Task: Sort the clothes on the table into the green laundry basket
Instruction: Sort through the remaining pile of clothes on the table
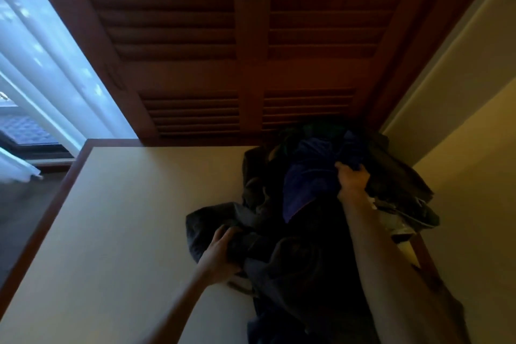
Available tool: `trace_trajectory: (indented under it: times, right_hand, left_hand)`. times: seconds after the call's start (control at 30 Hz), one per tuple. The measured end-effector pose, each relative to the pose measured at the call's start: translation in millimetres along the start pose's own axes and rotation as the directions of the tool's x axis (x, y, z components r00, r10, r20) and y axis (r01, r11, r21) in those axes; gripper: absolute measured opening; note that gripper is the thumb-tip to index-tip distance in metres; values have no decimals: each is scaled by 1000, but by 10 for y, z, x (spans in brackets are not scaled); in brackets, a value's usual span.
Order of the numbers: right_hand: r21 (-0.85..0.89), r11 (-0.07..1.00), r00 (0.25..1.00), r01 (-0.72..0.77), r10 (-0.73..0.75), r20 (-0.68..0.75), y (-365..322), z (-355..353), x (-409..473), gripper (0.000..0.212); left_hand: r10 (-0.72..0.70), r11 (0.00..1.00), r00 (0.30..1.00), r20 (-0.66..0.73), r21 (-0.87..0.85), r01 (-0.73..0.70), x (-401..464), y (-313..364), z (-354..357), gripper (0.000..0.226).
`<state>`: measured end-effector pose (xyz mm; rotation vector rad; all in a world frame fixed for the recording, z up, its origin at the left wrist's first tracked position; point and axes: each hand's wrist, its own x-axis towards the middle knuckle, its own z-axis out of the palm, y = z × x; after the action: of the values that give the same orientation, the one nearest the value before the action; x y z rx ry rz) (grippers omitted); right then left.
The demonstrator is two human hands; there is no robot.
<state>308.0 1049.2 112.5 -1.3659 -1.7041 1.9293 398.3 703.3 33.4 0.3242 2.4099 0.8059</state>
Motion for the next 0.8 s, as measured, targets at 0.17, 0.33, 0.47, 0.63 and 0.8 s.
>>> trace_trajectory:
  times: [0.17, 0.33, 0.47, 0.63, 0.8]
  right_hand:
    - [-40, 942, 862, 332, -286, 418, -29, 544, -1067, 25]
    - [-228, 801, 431, 554, -41, 902, 269, 1051, -1846, 29]
    - [-299, 624, 166, 722, 264, 950, 411, 1298, -2229, 60]
    - [-231, 747, 559, 623, -219, 800, 174, 921, -1857, 46]
    - [-417, 863, 864, 286, -44, 502, 398, 900, -1335, 75]
  left_hand:
    - [-87, 746, 995, -50, -665, 32, -62, 26, -217, 47]
    - [-418, 219, 888, -192, -970, -107, -246, -117, -884, 33]
    - [-481, 195, 852, -205, -973, -124, -408, -257, -1284, 35]
    - [-685, 352, 660, -308, -933, -70, -540, -652, -1694, 36]
    - [-302, 908, 635, -711, -417, -34, -417, -572, -1996, 57]
